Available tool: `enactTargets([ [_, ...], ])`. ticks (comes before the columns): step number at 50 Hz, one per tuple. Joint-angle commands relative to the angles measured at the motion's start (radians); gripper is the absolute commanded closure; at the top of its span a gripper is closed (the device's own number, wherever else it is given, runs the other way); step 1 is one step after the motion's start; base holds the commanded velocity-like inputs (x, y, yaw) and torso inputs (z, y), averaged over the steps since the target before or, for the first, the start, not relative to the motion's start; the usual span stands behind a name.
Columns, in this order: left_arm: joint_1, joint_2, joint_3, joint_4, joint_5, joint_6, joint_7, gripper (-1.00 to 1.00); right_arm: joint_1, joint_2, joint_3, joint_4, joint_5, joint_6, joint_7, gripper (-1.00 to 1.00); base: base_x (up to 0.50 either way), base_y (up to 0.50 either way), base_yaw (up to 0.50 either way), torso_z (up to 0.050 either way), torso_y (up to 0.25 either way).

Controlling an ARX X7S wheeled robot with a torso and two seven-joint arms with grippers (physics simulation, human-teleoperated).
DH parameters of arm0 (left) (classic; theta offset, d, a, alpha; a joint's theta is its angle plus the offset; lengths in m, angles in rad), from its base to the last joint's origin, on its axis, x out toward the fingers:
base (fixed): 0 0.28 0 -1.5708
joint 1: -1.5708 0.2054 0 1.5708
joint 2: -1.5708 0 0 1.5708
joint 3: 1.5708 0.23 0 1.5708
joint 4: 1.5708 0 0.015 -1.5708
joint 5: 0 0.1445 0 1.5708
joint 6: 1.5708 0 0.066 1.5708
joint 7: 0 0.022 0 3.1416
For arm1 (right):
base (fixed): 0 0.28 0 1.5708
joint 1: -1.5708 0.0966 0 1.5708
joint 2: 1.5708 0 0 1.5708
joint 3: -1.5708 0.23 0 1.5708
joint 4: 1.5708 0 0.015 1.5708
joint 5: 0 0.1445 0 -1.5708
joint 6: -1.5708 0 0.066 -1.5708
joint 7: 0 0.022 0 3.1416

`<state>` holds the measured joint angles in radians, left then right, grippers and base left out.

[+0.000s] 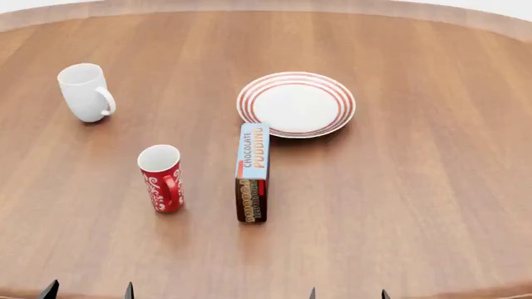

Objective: Pick up the red mug and put it on the plate

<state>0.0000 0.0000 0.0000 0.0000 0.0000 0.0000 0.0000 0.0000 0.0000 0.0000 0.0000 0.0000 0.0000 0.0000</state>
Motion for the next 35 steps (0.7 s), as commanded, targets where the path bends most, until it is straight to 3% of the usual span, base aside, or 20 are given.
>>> enactTargets([
  [1, 0.000, -0.018, 0.020, -0.010, -0.018, 0.032, -0.010, -1.00, -0.002, 0.015, -0.015, -0.006, 0.024, -0.001, 0.020, -1.00, 0.00, 0.00, 0.00, 0.000, 0.000],
  [24, -0.003, -0.062, 0.073, -0.016, -0.062, 0.046, -0.074, -1.00, 0.010, 0.065, -0.076, 0.006, 0.072, 0.003, 0.086, -1.00, 0.00, 0.00, 0.00, 0.000, 0.000],
  [35, -0.011, -0.077, 0.096, -0.085, -0.034, 0.229, -0.101, -1.00, 0.015, 0.079, -0.092, 0.009, 0.081, 0.011, 0.107, -1.00, 0.00, 0.00, 0.00, 0.000, 0.000],
])
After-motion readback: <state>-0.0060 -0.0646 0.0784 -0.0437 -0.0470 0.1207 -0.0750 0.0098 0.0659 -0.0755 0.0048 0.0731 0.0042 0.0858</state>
